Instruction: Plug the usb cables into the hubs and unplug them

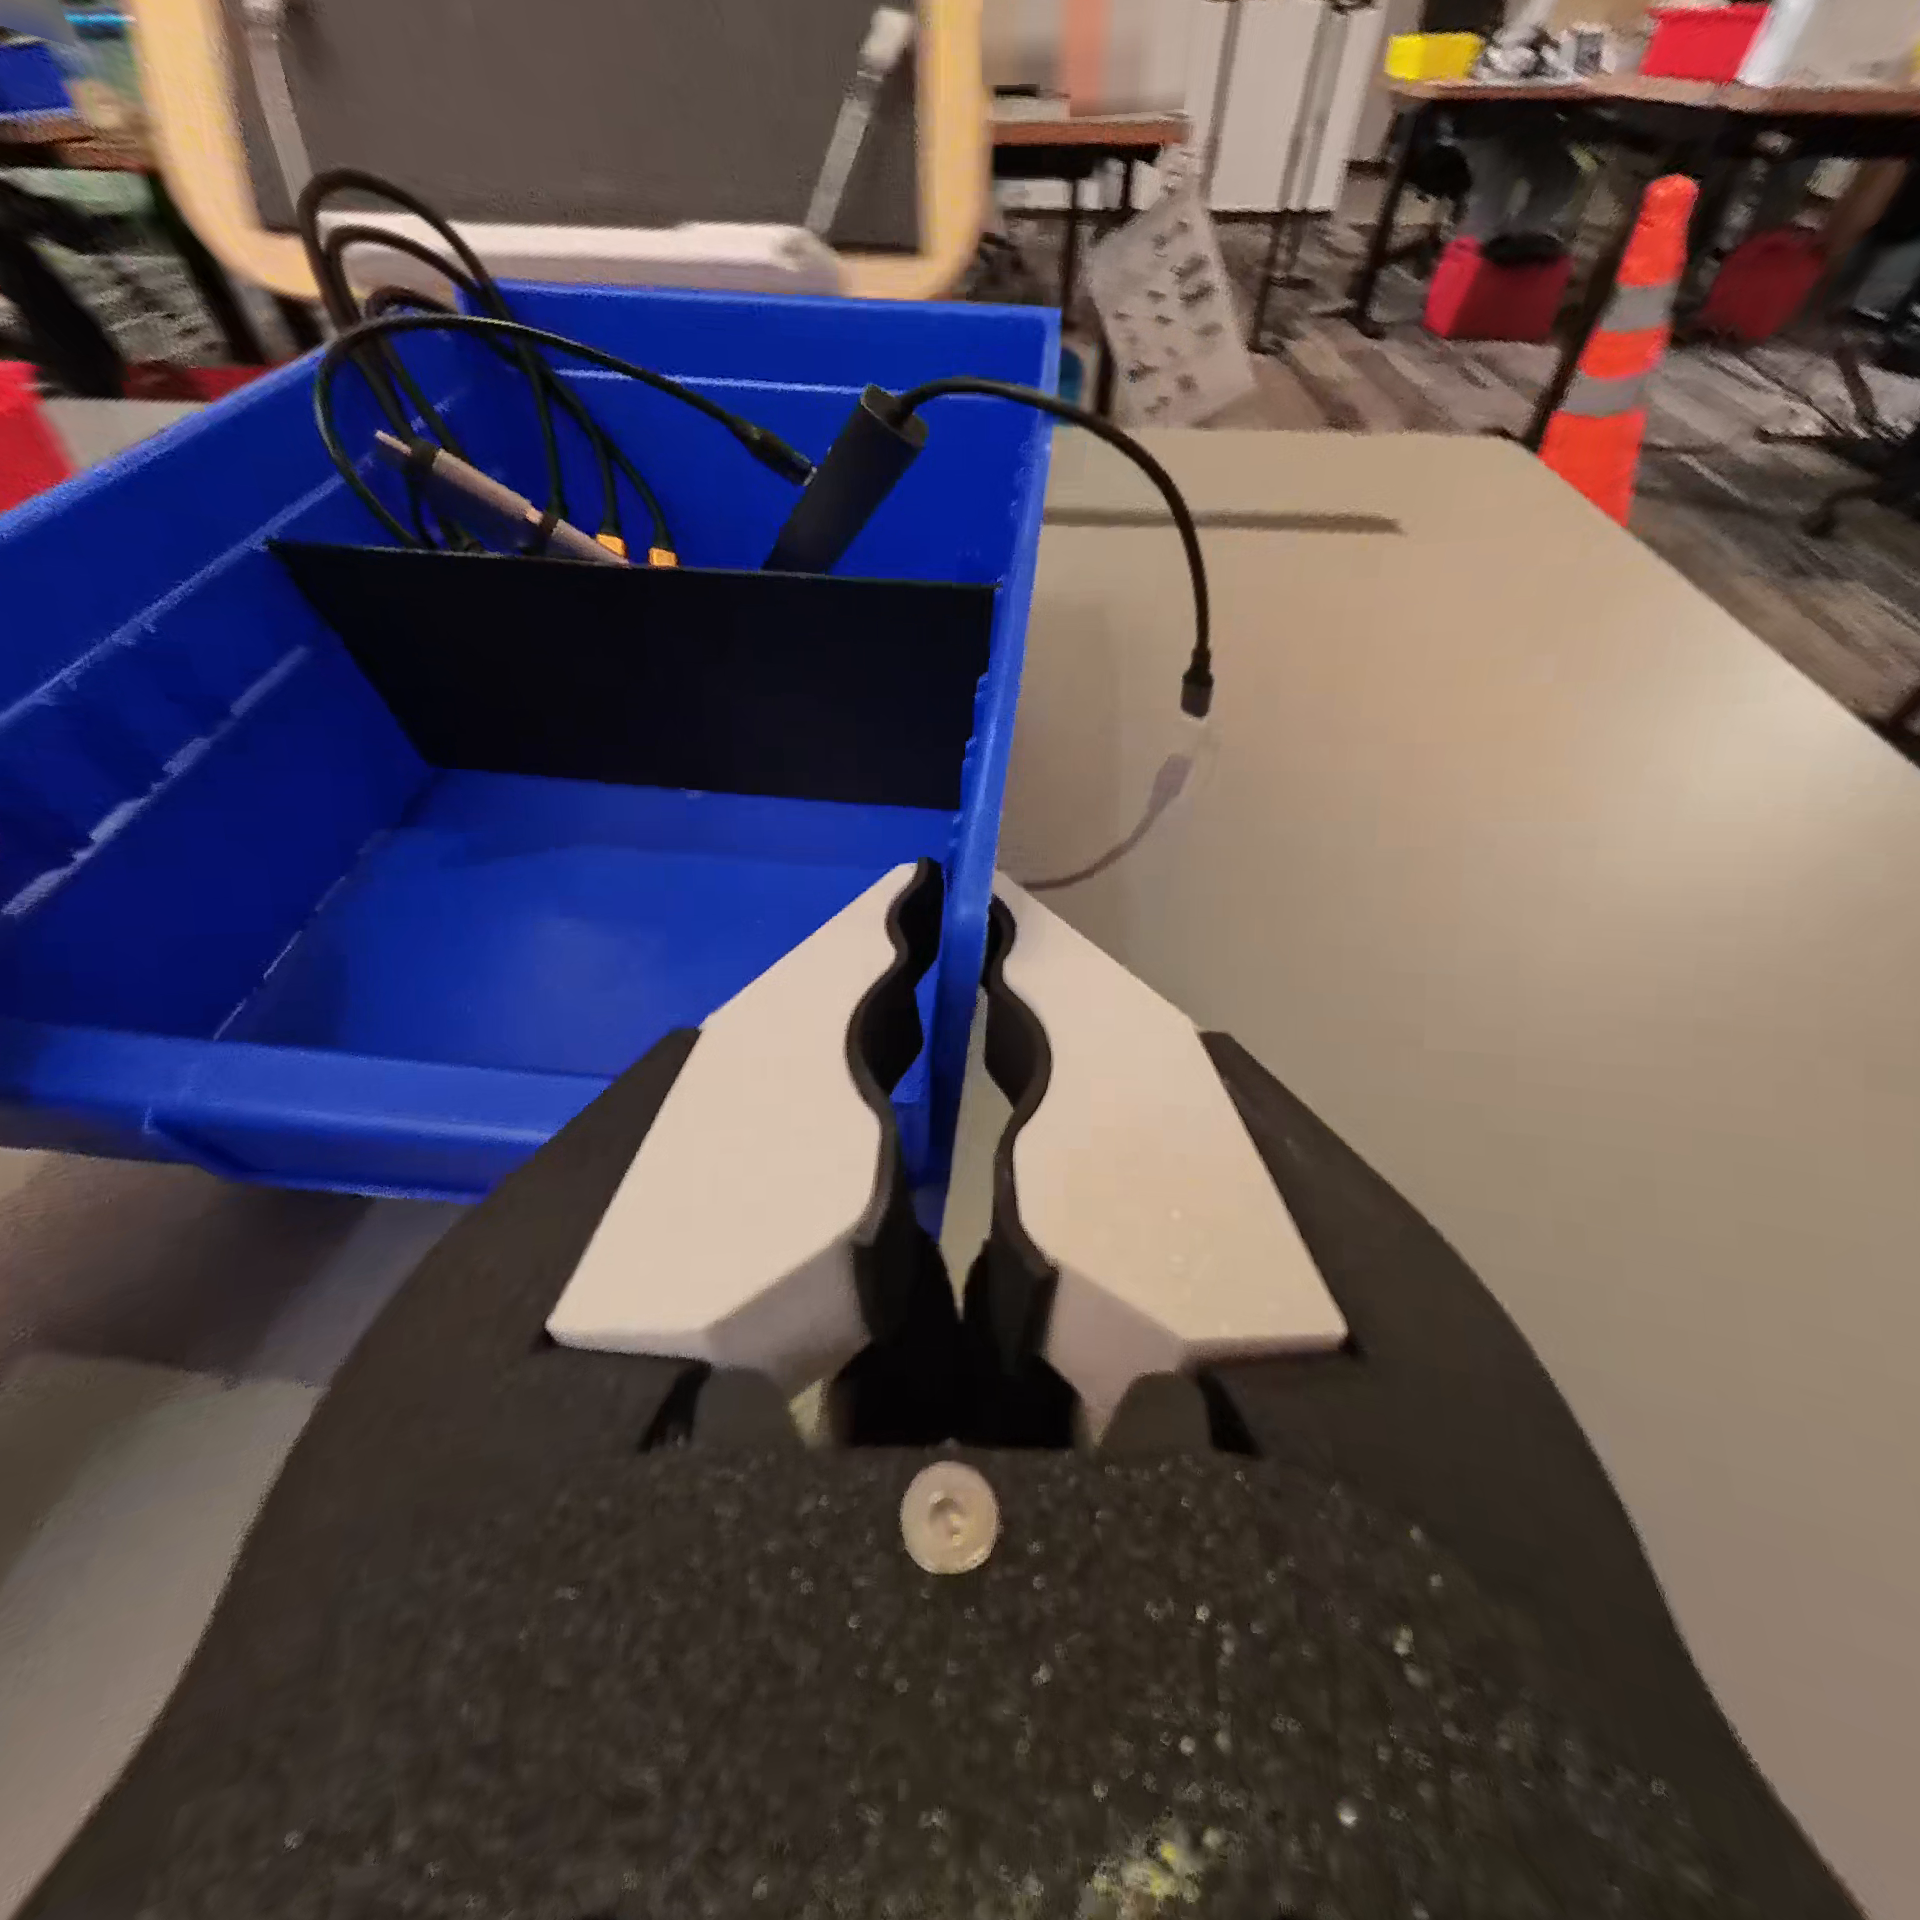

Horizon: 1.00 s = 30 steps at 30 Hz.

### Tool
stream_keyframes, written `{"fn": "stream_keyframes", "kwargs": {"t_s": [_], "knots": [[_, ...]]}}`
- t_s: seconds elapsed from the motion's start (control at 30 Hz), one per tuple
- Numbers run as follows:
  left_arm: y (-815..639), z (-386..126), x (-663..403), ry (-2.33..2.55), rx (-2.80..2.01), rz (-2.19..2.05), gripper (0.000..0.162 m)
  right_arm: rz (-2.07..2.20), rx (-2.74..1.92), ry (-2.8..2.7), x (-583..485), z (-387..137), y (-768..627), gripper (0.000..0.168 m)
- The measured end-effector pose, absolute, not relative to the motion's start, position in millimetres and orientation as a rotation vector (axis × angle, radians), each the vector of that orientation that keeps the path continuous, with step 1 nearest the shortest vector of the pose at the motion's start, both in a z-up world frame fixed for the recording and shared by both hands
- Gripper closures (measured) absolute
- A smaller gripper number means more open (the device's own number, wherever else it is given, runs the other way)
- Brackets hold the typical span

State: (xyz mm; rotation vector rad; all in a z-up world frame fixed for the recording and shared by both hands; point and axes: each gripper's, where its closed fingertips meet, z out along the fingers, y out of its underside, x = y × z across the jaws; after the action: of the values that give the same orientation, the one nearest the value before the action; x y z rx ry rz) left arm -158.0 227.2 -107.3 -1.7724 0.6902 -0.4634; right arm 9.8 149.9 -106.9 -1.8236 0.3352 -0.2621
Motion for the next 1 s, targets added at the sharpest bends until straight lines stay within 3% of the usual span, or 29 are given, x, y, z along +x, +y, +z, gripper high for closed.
{"fn": "stream_keyframes", "kwargs": {"t_s": [0.17, 0.37, 0.5, 0.57, 0.67, 0.73, 0.87, 1.0], "knots": [[257.3, -107.7, -235.5, 0.620, -1.806, -0.392, 0.157, -0.199, -1.854, 0.210, -58.2, -110.3, 197.3, 0.165], [270.1, -127.5, -257.4, 0.734, -1.859, -0.437, 0.153, -0.138, -1.888, 0.167, -80.4, -126.3, 208.1, 0.160], [253.9, -92.1, -271.9, 0.684, -1.827, -0.736, 0.145, -0.012, -1.819, 0.013, -83.5, -109.0, 196.7, 0.148], [250.5, -65.5, -294.4, 0.615, -1.771, -0.889, 0.141, -0.012, -1.744, -0.008, -71.6, -93.1, 188.7, 0.133], [263.7, -42.0, -359.0, 0.501, -1.695, -0.918, 0.134, 0.007, -1.682, 0.053, -49.7, -81.3, 181.3, 0.134], [281.3, -39.3, -421.5, 0.493, -1.625, -0.719, 0.131, 0.038, -1.680, 0.108, -38.8, -83.6, 178.5, 0.134], [323.1, -65.0, -548.0, 0.348, -1.664, -0.348, 0.138, 0.097, -1.724, 0.199, -30.3, -95.0, 174.5, 0.143], [353.0, -87.4, -581.1, 0.245, -1.772, -0.451, 0.119, 0.101, -1.778, 0.213, -32.9, -107.7, 171.4, 0.145]]}}
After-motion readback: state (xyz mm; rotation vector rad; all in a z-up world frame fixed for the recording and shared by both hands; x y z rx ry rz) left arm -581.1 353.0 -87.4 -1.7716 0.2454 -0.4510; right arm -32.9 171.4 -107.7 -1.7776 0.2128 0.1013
